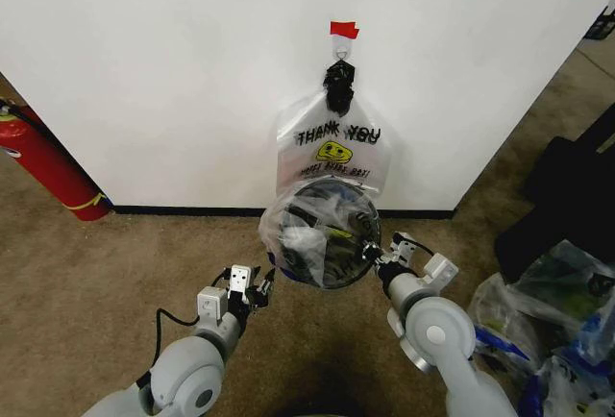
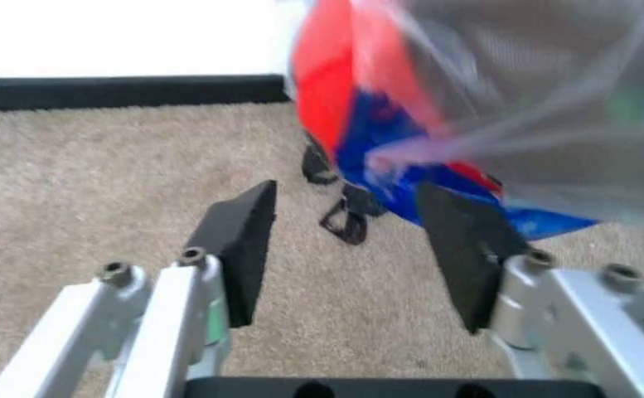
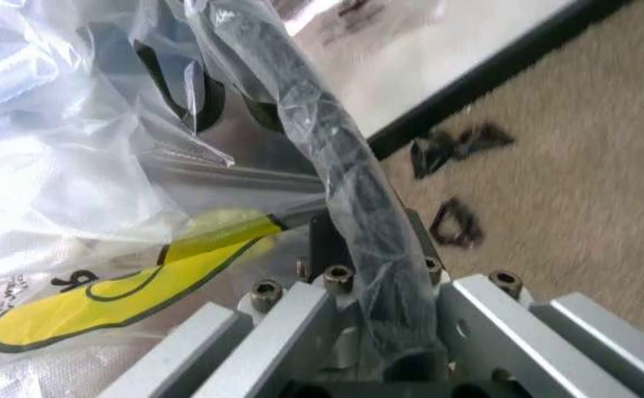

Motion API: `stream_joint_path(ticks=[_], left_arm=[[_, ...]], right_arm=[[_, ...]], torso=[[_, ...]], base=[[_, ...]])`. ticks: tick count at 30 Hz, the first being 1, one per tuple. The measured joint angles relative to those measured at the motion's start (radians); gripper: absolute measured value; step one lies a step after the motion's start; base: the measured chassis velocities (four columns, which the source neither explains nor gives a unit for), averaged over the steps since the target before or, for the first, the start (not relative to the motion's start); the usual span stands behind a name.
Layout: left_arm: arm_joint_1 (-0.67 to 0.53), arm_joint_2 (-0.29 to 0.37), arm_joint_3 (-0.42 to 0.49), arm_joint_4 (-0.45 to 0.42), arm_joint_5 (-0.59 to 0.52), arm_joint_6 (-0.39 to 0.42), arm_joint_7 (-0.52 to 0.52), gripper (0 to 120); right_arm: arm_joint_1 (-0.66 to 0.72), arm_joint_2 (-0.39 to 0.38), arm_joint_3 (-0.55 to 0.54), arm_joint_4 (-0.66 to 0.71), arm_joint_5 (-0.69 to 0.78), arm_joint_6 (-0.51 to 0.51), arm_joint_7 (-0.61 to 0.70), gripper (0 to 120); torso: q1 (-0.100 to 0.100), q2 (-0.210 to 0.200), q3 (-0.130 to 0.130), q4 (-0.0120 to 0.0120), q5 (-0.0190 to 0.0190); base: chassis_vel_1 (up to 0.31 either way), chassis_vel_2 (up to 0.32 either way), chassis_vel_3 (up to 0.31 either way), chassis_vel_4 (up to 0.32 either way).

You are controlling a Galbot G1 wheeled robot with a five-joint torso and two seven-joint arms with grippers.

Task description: Pick up the garbage bag from the wall and place it over the trash bin.

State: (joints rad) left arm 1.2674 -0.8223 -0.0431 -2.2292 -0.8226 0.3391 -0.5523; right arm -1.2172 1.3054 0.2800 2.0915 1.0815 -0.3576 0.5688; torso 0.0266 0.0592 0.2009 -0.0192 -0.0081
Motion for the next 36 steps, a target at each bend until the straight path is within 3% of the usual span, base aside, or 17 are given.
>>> stream_joint_path(ticks=[2,5,7,9,13,18,20,23,25,36], left_arm=[[0.009,0.005,-0.014,-0.011,-0.003,-0.001,-0.001,59],[0.032,0.039,-0.062,-0.055,-0.017,-0.025,-0.005,73],[0.028,0.06,-0.088,-0.074,-0.048,-0.038,-0.013,81],[0.011,0.076,-0.123,-0.081,-0.1,-0.047,-0.019,91],[-0.048,0.091,-0.151,-0.067,-0.18,-0.062,0.008,99],[-0.213,0.113,-0.125,-0.022,-0.311,-0.052,0.093,100],[-0.295,0.123,-0.1,0.012,-0.384,-0.021,0.134,100],[-0.382,0.128,-0.075,0.058,-0.471,0.03,0.184,100],[-0.471,0.114,-0.037,0.111,-0.557,0.087,0.215,100],[-0.636,0.067,0.104,0.244,-0.585,0.135,0.29,98]], right_arm=[[-0.002,-0.007,-0.001,-0.004,-0.012,0.003,-0.011,0],[-0.023,-0.051,-0.007,-0.03,-0.106,0.038,-0.08,0],[-0.044,-0.092,-0.011,-0.061,-0.188,0.089,-0.148,0],[-0.056,-0.135,-0.023,-0.092,-0.275,0.147,-0.235,0],[-0.067,-0.182,-0.034,-0.122,-0.351,0.224,-0.357,0],[-0.07,-0.239,-0.042,-0.167,-0.453,0.346,-0.489,0],[-0.065,-0.256,-0.054,-0.18,-0.481,0.379,-0.519,0],[-0.037,-0.267,-0.08,-0.197,-0.502,0.392,-0.537,0],[-0.027,-0.274,-0.093,-0.201,-0.516,0.4,-0.543,0],[-0.014,-0.292,-0.108,-0.193,-0.5,0.381,-0.539,0]], torso=[[0.0,0.0,0.0,0.0001,0.0],[0.0,0.0,0.0,0.0007,0.0003],[0.0,0.0,0.0,-0.0006,0.0001],[0.0,0.0,0.0,-0.0002,0.0003],[0.0,0.0,0.0,0.0003,0.0004],[0.0,0.0,0.0,-0.0004,0.0003],[0.0,0.0,0.0,-0.001,0.0001],[0.0,0.0,0.0,0.0008,0.0005],[0.0,0.0,0.0,0.0002,-0.0002],[0.0,0.0,0.0,-0.0001,0.0003]], base=[[0.0,0.0,0.0,0.0],[0.0,0.0,0.0,0.0],[0.0,0.0,0.0,0.0],[0.0,0.0,0.0,0.0],[0.0,0.0,0.0,0.0],[0.0,0.0,0.0,0.0],[0.0,0.0,0.0,0.0],[0.0,0.0,0.0,0.0],[0.0,0.0,0.0,0.0],[0.0,0.0,0.0,0.0]])
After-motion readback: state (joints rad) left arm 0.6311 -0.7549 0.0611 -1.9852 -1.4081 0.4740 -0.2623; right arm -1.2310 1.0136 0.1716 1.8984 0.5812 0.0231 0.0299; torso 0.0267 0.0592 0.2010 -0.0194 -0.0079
